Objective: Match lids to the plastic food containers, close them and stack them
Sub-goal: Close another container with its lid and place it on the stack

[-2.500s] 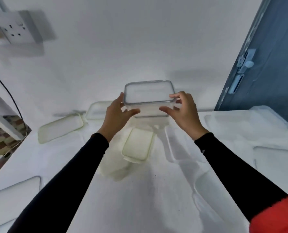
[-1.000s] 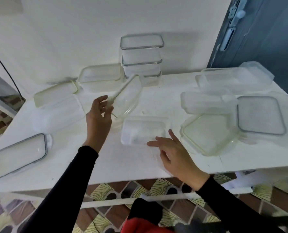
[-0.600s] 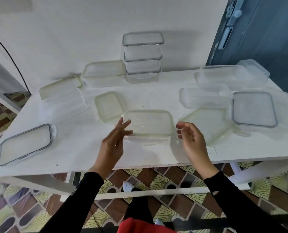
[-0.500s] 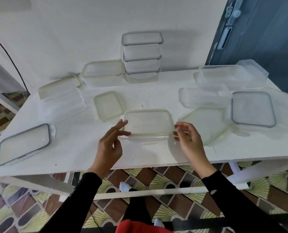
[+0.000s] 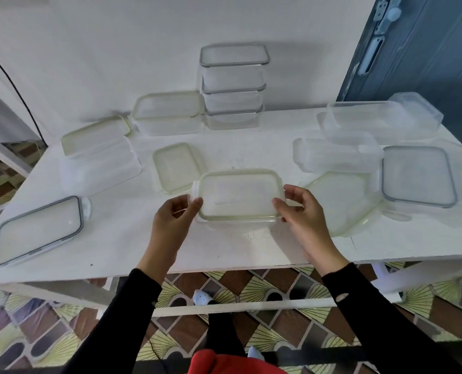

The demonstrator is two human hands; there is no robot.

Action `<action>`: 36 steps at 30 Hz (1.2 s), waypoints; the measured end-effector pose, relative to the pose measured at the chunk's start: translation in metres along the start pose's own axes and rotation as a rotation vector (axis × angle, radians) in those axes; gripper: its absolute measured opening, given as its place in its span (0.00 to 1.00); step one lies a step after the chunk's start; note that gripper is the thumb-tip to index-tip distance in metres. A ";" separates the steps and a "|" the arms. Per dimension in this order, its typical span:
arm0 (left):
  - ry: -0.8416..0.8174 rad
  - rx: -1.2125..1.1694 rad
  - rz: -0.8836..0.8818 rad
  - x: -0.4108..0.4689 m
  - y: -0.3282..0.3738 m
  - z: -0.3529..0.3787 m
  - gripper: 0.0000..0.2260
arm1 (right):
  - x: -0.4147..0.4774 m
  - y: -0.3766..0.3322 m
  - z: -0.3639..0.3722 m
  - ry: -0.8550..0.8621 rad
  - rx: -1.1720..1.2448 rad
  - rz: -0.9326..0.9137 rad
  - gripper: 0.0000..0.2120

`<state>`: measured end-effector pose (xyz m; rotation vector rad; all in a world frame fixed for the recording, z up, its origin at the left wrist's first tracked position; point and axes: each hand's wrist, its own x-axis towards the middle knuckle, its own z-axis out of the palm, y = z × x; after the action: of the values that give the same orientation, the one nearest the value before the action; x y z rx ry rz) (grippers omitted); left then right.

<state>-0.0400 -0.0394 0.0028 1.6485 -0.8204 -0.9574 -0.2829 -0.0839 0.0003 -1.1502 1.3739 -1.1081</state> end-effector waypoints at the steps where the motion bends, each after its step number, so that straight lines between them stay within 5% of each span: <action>1: 0.001 0.007 -0.015 -0.001 -0.001 -0.002 0.20 | -0.003 0.000 0.000 0.000 -0.002 -0.002 0.18; 12: -0.099 -0.290 -0.214 0.008 -0.004 -0.006 0.23 | -0.004 0.006 0.009 -0.013 0.074 0.045 0.16; 16: -0.128 -0.307 -0.208 0.011 -0.003 -0.007 0.31 | 0.000 0.006 0.009 -0.037 0.095 0.034 0.15; 22: -0.093 -0.271 -0.181 0.015 0.001 -0.001 0.30 | 0.005 0.005 0.014 -0.035 -0.032 -0.021 0.13; 24: 0.011 0.002 -0.022 0.012 -0.002 0.003 0.26 | 0.003 0.006 0.013 0.016 -0.235 -0.206 0.14; 26: 0.139 0.332 0.390 0.007 -0.004 0.006 0.21 | 0.000 0.005 0.016 0.019 -0.426 -0.455 0.13; 28: 0.050 0.491 0.787 0.008 -0.007 0.012 0.17 | -0.002 0.007 0.020 -0.117 -0.541 -0.609 0.14; 31: -0.195 0.636 0.905 0.007 -0.014 0.019 0.20 | -0.002 0.015 0.025 -0.329 -0.724 -0.749 0.22; 36: -0.171 0.848 1.011 0.008 -0.030 0.020 0.24 | 0.008 0.026 0.020 -0.375 -0.892 -0.900 0.22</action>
<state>-0.0523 -0.0468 -0.0308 1.4589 -2.0947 0.0138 -0.2660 -0.0890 -0.0279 -2.6457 1.0410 -0.7396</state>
